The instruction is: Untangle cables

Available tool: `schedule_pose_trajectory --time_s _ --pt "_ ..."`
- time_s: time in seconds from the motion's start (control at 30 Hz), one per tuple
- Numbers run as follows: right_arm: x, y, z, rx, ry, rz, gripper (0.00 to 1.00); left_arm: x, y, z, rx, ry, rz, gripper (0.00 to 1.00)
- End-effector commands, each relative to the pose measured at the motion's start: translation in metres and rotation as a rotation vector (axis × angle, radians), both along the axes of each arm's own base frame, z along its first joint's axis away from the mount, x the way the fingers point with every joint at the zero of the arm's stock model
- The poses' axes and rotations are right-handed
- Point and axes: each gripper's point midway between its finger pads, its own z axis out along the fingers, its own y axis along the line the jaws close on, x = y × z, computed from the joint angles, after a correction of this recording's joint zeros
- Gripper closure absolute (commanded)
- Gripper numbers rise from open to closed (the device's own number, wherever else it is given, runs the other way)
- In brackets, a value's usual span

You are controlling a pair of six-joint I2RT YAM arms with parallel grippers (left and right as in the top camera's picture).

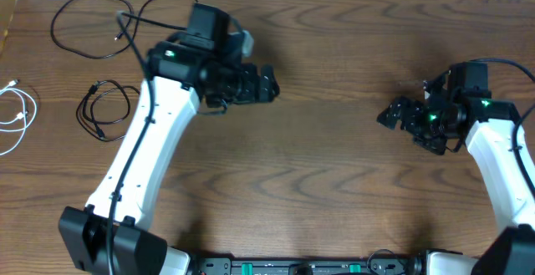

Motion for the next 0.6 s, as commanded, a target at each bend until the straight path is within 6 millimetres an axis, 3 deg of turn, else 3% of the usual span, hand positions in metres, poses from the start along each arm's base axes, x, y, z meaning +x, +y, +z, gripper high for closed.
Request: schedule_pose_trajectory --time_s 0.0,0.17,0.33,0.57 --pt "-0.004 -0.004 0.030 -0.042 -0.113 0.044 0.01 -0.007 0.012 0.025 0.087 -0.122 0.020 0.04" --pt "-0.023 -0.002 0.079 -0.073 -0.278 0.061 0.01 -0.028 0.033 0.082 0.080 -0.289 0.129 0.04" --pt "-0.058 -0.002 0.119 -0.132 -0.430 0.066 0.01 -0.068 0.063 0.132 0.079 -0.450 0.188 0.04" --pt "-0.099 0.000 0.141 -0.163 -0.615 0.052 0.01 -0.129 0.089 0.148 0.048 -0.495 0.234 0.04"
